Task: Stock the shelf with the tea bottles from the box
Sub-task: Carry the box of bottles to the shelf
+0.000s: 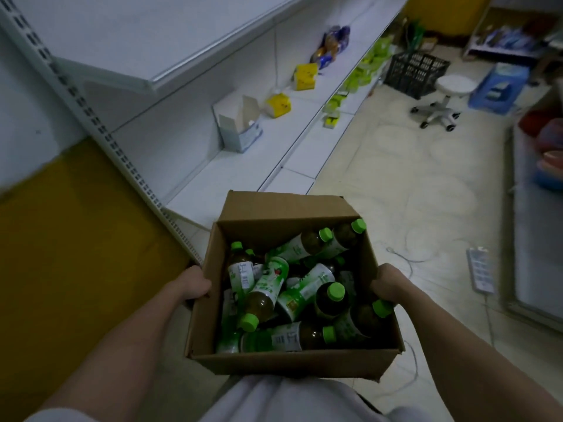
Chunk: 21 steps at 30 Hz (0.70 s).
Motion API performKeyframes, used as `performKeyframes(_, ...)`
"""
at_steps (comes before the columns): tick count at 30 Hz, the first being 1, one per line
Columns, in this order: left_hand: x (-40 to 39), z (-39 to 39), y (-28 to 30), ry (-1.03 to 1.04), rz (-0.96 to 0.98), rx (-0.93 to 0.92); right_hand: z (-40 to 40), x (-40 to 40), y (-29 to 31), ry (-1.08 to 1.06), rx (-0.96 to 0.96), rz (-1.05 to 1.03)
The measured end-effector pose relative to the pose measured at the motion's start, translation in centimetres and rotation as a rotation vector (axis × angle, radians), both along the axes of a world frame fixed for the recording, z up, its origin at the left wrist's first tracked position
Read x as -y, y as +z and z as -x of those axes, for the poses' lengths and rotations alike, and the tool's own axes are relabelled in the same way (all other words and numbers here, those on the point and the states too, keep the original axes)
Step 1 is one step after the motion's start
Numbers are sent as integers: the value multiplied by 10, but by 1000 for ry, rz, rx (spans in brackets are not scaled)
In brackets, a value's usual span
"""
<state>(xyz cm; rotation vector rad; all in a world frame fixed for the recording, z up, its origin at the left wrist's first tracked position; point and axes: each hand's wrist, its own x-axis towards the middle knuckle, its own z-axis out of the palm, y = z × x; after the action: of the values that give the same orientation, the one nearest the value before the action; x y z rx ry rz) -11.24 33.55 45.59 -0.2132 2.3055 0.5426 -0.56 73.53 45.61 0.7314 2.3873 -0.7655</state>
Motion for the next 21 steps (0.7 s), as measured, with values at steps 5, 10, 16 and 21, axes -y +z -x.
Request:
performKeyframes(5, -96, 52, 9, -109, -1, -18, 25, -88, 8, -64, 2, -16)
performKeyframes(10, -192, 119, -3, -153, -45, 39, 61, -168, -1, -128, 39, -20)
performKeyframes(16, -329, 250, -12, -270, -78, 10, 143, -276, -14, -293, 4, -43)
performKeyframes(21, -425, 338, -1, -339, -73, 38, 207, -355, 7, -377, 4, -72)
